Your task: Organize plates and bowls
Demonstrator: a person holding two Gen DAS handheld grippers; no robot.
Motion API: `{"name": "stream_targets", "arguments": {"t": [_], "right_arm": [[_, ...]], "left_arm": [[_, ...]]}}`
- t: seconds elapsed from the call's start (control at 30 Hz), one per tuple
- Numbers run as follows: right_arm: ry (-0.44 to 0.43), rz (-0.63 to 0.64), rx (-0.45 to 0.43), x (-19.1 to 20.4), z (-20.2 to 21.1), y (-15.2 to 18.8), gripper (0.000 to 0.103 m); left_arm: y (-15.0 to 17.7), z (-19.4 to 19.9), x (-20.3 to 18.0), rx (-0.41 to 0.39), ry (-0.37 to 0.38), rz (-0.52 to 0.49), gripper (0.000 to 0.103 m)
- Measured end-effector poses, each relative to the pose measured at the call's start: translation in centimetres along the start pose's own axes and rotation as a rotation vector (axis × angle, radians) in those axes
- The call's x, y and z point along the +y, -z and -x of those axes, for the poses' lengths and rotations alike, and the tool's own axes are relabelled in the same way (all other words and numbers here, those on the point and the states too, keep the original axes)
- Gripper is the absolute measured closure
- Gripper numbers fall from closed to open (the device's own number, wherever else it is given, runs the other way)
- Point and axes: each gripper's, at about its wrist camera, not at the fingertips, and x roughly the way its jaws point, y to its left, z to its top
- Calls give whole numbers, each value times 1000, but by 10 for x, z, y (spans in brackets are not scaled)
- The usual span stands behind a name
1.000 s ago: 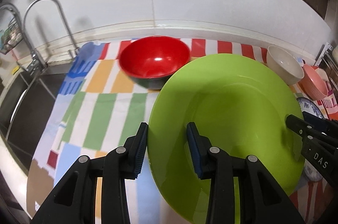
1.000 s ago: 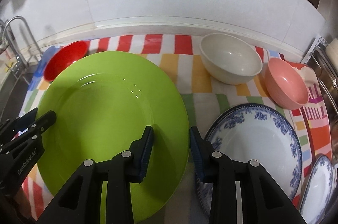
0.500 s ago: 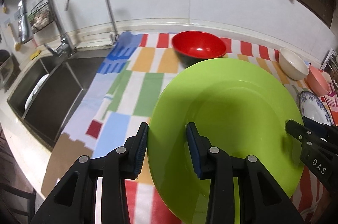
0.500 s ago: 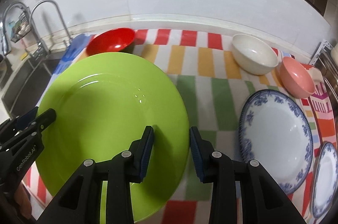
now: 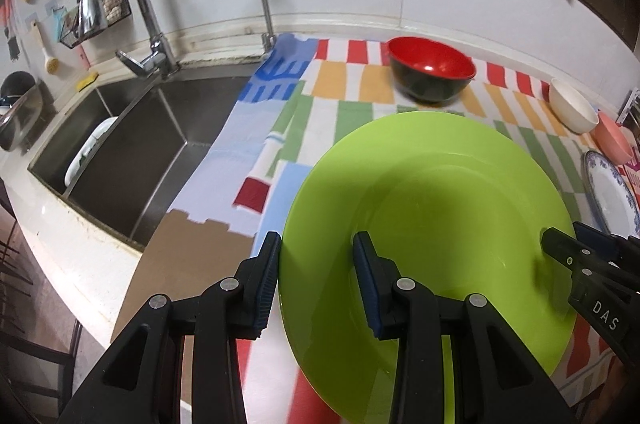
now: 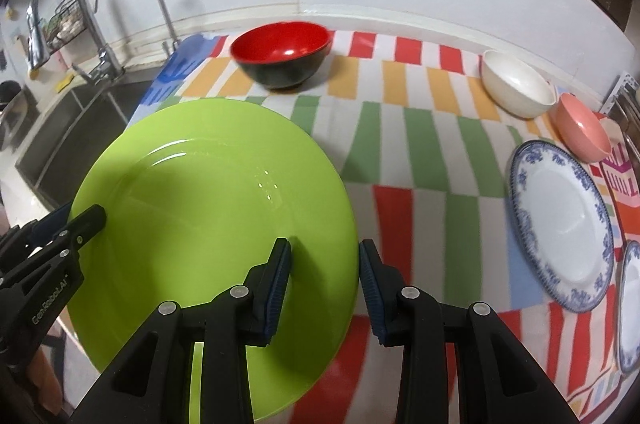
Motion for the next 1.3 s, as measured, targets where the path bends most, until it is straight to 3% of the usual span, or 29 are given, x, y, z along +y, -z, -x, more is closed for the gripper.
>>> {"name": "stream_targets", "arguments": {"t": [0.7, 1.03, 1.2, 1.3], "right_arm": [[27, 7, 101, 30, -36, 13, 67], [44, 8, 99, 37, -40, 10, 66], [35, -38, 103, 31, -39, 9, 63], [49, -67, 77, 27, -30, 10, 59]], "left_arm": [[17, -47, 24, 104, 18, 5, 66], [15, -54, 26, 111, 38, -10, 65], [11, -47, 27, 88, 54, -14, 49], [7, -34, 24, 39, 53, -41, 45]]}}
